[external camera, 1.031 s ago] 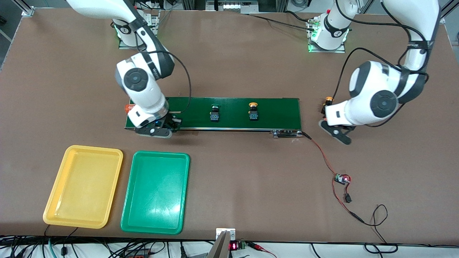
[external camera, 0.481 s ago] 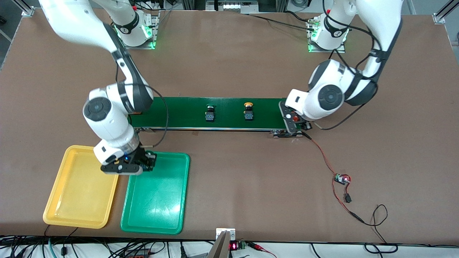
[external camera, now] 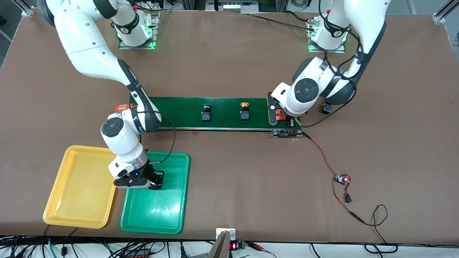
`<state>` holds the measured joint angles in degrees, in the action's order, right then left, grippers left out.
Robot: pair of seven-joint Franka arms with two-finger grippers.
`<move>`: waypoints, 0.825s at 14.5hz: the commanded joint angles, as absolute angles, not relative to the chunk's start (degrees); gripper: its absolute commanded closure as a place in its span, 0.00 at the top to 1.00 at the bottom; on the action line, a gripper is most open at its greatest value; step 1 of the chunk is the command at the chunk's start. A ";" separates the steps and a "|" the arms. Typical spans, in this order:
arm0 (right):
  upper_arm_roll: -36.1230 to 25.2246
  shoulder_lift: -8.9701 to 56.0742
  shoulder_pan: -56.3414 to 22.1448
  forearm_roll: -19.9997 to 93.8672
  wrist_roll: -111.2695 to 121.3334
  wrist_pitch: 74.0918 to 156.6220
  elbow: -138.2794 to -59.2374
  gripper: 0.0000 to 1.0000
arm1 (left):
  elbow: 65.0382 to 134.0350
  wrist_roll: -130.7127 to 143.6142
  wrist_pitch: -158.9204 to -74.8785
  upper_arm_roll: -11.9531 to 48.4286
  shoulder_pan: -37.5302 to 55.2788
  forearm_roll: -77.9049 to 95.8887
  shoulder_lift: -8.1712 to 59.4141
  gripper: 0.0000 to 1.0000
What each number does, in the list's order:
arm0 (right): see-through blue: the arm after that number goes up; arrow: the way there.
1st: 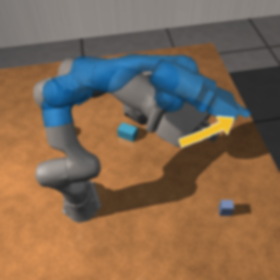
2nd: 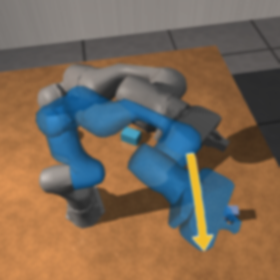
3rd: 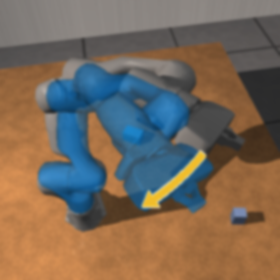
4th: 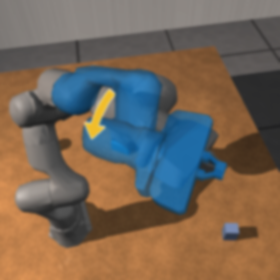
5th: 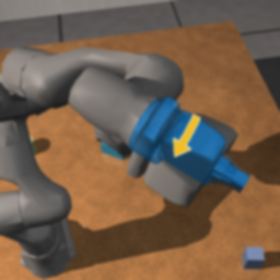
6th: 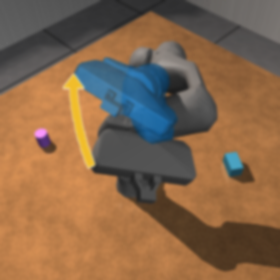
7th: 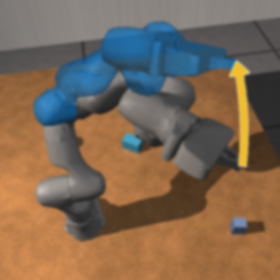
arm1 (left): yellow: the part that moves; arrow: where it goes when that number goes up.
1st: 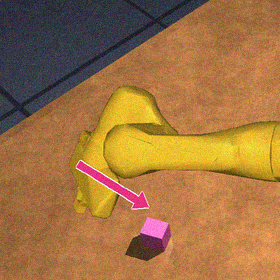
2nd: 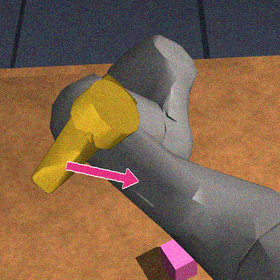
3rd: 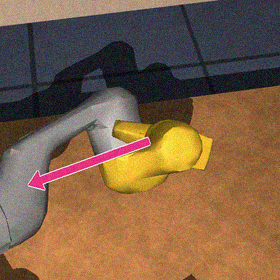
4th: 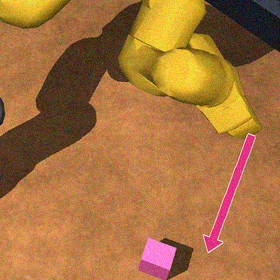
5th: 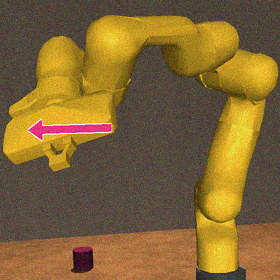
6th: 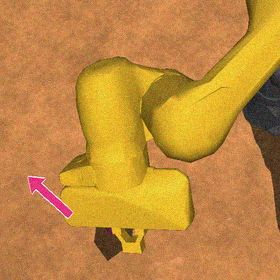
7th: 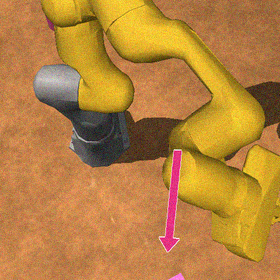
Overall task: Sort buttons by color to trays
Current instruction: 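Drop the button into the green tray while the left gripper places the cylinder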
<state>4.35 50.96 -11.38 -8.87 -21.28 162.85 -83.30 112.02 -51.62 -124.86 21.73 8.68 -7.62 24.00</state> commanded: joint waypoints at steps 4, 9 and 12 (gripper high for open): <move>4.40 51.68 -11.69 -8.18 -21.53 163.39 -81.47 1.00 | 114.08 -52.30 -128.41 21.97 9.40 -9.32 23.39 1.00; 4.22 44.58 -13.62 -8.09 -21.36 154.63 -85.68 1.00 | 111.89 -45.46 -117.36 21.97 5.64 -8.53 17.68 1.00; 4.04 36.15 -15.55 -6.52 -26.24 145.05 -91.91 1.00 | 111.09 -34.23 -110.76 21.80 2.21 -8.44 13.63 1.00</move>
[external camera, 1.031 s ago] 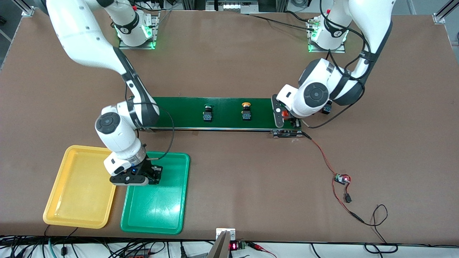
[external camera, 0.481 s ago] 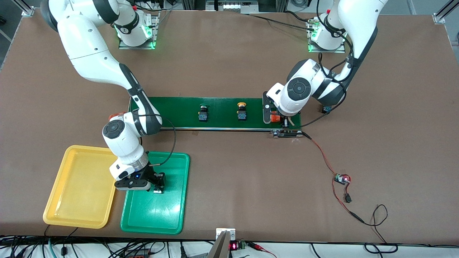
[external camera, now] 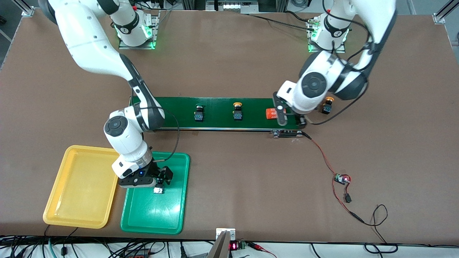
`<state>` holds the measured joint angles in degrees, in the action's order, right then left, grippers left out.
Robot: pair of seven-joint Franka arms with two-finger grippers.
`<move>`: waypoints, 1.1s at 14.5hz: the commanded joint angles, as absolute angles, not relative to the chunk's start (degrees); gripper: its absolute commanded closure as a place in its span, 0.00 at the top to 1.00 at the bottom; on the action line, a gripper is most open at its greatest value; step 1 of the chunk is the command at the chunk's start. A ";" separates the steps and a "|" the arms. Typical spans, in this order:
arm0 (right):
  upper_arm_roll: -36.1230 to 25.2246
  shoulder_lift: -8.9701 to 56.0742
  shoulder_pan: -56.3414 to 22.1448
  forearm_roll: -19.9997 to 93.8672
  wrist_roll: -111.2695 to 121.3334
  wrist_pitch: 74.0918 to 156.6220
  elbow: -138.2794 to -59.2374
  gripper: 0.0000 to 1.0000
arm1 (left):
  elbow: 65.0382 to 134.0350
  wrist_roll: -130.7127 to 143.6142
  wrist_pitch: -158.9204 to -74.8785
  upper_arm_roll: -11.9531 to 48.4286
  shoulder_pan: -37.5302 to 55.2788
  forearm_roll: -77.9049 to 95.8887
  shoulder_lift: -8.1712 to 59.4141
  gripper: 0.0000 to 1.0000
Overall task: Sort buttons by color to trays
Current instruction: 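Grasp a green button with the right gripper while the left gripper grasps a yellow button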
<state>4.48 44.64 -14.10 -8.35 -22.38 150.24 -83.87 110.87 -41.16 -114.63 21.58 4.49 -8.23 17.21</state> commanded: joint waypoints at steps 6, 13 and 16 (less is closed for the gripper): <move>5.18 24.09 -19.76 -5.63 -29.97 137.21 -104.67 1.00 | 111.88 -13.92 -104.25 18.55 -1.76 -8.44 9.32 1.00; 11.42 22.41 -20.83 -5.71 -36.47 136.06 -112.85 1.00 | 126.18 -4.48 -114.31 10.99 0.44 -7.21 9.31 1.00; 11.51 22.67 -20.83 -5.80 -36.39 136.14 -112.94 1.00 | 130.77 -4.57 -123.38 9.76 -0.09 -7.21 11.24 1.00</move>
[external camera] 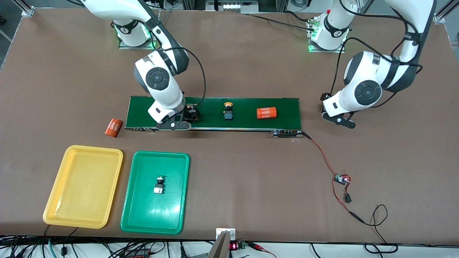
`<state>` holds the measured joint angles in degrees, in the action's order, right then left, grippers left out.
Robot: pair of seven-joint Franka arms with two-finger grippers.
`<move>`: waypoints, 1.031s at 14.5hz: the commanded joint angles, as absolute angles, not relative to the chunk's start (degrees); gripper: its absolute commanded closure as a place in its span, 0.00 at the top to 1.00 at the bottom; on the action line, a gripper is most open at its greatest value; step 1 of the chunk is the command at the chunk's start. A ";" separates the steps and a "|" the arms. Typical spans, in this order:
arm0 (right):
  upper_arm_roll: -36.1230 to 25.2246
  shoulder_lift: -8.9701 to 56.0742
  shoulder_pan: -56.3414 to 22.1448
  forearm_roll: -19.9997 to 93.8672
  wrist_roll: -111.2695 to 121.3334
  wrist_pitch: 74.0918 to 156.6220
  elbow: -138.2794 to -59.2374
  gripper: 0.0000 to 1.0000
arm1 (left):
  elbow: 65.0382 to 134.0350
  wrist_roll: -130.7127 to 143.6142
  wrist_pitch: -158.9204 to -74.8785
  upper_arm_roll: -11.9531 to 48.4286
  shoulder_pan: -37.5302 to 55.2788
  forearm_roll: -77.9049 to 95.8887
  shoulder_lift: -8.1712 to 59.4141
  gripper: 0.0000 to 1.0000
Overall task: Sort buttons by color to trays
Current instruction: 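Grasp a green button with the right gripper while the left gripper grasps a yellow button, then drop the button into the green tray while the left gripper places the yellow button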
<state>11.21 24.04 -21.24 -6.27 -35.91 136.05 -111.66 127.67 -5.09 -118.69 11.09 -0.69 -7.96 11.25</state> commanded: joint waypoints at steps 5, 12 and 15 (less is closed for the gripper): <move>11.69 24.25 -21.71 -5.80 -36.30 136.06 -113.47 1.00 | 137.10 -5.19 -136.56 9.76 0.00 -7.29 14.15 1.00; 11.87 25.14 -21.97 -5.89 -35.16 131.77 -115.05 0.81 | 139.57 -5.27 -141.59 9.76 0.00 -7.56 16.35 0.71; 11.87 24.35 -20.40 -5.71 -34.10 130.17 -114.52 0.18 | 139.31 -5.27 -138.27 9.84 0.00 -7.56 15.21 0.21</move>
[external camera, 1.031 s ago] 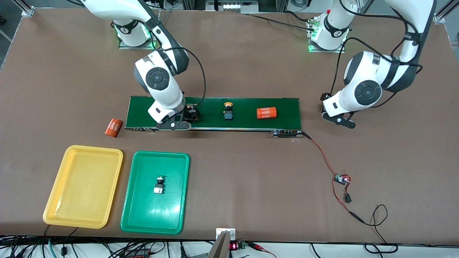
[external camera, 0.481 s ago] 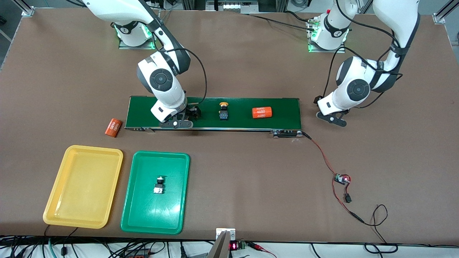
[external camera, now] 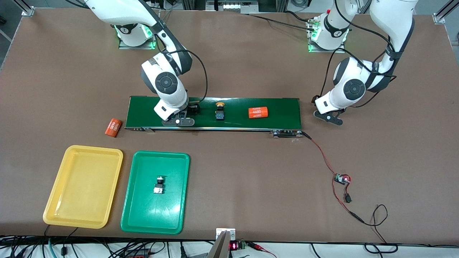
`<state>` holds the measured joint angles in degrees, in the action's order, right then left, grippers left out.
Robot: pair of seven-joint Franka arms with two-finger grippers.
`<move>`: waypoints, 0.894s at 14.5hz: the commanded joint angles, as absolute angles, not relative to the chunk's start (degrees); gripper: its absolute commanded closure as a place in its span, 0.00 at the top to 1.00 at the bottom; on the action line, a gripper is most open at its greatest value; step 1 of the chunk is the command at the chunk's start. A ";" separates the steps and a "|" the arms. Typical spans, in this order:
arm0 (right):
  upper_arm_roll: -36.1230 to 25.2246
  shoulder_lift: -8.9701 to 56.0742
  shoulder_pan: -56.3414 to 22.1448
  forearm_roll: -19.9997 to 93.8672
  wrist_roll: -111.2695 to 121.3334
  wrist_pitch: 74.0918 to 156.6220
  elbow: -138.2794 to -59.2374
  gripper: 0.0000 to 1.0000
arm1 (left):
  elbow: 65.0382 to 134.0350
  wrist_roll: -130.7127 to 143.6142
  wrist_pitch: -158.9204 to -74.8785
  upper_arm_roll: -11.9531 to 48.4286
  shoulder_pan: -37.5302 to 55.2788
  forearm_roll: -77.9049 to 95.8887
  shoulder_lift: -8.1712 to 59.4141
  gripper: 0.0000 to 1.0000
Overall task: Sort buttons by color to trays
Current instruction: 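Drop the button into the green tray while the left gripper places the yellow button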
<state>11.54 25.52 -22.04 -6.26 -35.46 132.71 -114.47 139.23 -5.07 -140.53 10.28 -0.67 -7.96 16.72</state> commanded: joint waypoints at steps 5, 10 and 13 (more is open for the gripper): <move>11.60 22.68 -18.46 -4.22 -33.93 121.21 -105.93 0.06 | 132.47 -4.75 -129.22 10.72 0.00 -7.65 11.43 0.12; 9.07 25.47 -15.12 -4.75 -26.57 124.61 -96.80 0.06 | 122.62 4.96 -122.43 16.95 0.70 -3.97 12.04 0.12; 5.90 31.70 -14.77 -4.48 -21.37 132.43 -88.62 0.06 | 119.20 20.95 -122.78 21.26 2.45 -3.25 14.05 0.12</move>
<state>7.11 25.54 -15.09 -5.35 -24.74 129.11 -96.18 122.56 11.90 -123.82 19.18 1.13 -4.09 11.89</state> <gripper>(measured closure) 0.577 0.595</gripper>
